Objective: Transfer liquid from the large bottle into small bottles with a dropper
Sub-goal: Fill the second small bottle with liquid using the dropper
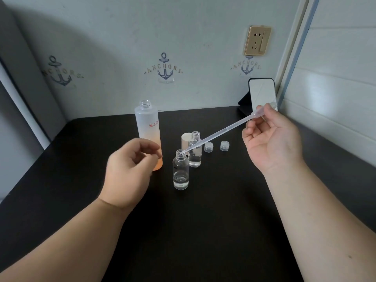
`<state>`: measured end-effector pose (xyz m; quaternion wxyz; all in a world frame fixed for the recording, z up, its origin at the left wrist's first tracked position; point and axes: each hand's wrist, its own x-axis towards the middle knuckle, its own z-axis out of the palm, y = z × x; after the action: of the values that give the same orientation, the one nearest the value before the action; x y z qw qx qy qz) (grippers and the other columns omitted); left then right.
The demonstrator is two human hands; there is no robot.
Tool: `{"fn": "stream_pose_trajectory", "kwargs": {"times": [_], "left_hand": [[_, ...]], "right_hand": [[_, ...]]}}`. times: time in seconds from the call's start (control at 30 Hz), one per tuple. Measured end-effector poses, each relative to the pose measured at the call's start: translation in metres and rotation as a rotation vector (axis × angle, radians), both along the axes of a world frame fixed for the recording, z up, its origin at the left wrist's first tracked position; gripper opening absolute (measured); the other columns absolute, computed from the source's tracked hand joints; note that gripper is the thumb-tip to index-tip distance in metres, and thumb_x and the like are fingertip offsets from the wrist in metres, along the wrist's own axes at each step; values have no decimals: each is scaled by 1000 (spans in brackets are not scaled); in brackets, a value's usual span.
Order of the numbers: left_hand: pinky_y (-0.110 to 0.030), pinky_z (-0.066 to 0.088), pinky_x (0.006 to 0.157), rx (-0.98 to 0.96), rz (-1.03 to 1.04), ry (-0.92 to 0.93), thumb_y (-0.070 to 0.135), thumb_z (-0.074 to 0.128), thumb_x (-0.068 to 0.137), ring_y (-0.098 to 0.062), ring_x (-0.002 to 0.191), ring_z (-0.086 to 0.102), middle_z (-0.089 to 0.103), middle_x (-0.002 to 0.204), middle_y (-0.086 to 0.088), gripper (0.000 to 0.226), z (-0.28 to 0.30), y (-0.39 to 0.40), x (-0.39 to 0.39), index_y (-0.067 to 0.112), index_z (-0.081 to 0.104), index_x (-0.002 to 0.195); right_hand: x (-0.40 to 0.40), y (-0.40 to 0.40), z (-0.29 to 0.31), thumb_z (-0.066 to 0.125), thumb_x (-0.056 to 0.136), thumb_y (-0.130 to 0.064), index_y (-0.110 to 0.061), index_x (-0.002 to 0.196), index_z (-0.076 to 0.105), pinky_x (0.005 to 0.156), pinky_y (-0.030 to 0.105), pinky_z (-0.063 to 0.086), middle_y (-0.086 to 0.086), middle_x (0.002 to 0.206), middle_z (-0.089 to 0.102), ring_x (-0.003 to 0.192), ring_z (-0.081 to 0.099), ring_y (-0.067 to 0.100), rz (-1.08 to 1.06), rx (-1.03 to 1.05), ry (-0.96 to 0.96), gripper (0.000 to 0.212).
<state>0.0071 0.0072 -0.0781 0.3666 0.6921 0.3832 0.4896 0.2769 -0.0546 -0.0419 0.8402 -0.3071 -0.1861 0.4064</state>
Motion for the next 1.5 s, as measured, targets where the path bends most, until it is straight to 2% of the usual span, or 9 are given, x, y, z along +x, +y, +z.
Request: {"fn": "stream_pose_trajectory", "kwargs": {"times": [0.13, 0.2, 0.3, 0.4, 0.5, 0.6, 0.87, 1.07, 1.5], "left_hand": [[-40, 56, 70, -59, -277, 202, 21, 65, 74, -30, 77, 62, 73, 101, 13, 38, 1, -2, 3, 32, 70, 110], [-43, 54, 72, -60, -346, 274, 25, 67, 74, -26, 73, 60, 73, 99, 13, 41, 0, -1, 6, 35, 68, 114], [-29, 50, 64, -5, -371, 394, 37, 71, 76, -8, 66, 57, 69, 82, 14, 26, -2, 1, 8, 41, 67, 102], [-30, 52, 70, 37, -322, 470, 43, 78, 79, -13, 77, 65, 71, 86, 7, 22, -5, 6, 10, 37, 68, 97], [-18, 46, 59, 71, -313, 471, 41, 81, 80, -6, 68, 59, 67, 76, 18, 22, -6, 7, 10, 45, 66, 96], [-11, 43, 59, 82, -321, 458, 43, 81, 78, -1, 65, 56, 64, 73, 22, 26, -7, 9, 10, 50, 65, 97], [-11, 43, 60, 100, -342, 447, 44, 81, 80, -2, 65, 57, 64, 72, 21, 26, -7, 10, 10, 51, 65, 100], [-10, 43, 60, 90, -352, 438, 45, 80, 79, -1, 64, 56, 64, 71, 22, 23, -8, 11, 10, 49, 68, 98], [-6, 39, 55, 89, -357, 420, 38, 83, 80, 2, 57, 51, 63, 65, 23, 23, -8, 10, 11, 48, 70, 96]], "right_hand": [[0, 0, 0, 71, 89, -20, -9, 76, 76, 58, 23, 46, 1, 75, 66, 63, 56, 15, 2, 6, -1, 17], [0, 0, -1, 71, 89, -20, -9, 78, 75, 58, 23, 46, 2, 75, 66, 62, 56, 14, 7, 10, 4, 16], [0, 1, -1, 71, 90, -19, -9, 79, 75, 57, 23, 46, 1, 75, 66, 61, 56, 14, 10, 18, 5, 15], [0, 1, 0, 71, 90, -19, -9, 78, 76, 57, 23, 46, 0, 74, 67, 59, 57, 13, 4, 24, 3, 16], [1, 1, 1, 72, 90, -18, -10, 79, 78, 56, 23, 46, 0, 74, 67, 58, 57, 13, 2, 34, 14, 14], [0, 1, 1, 74, 88, -19, -11, 80, 79, 56, 23, 47, 1, 75, 67, 58, 57, 13, 7, 45, 24, 12], [2, 0, 1, 70, 91, -18, -13, 79, 76, 54, 20, 41, -2, 72, 66, 54, 48, 11, 26, 57, -16, 15], [4, 2, 1, 66, 93, -15, -11, 90, 69, 52, 19, 35, -4, 71, 64, 52, 41, 9, 20, 55, -31, 6], [5, 2, 0, 64, 93, -8, -7, 88, 71, 50, 17, 37, -1, 69, 65, 49, 42, 7, -14, 68, -19, 8]]}}
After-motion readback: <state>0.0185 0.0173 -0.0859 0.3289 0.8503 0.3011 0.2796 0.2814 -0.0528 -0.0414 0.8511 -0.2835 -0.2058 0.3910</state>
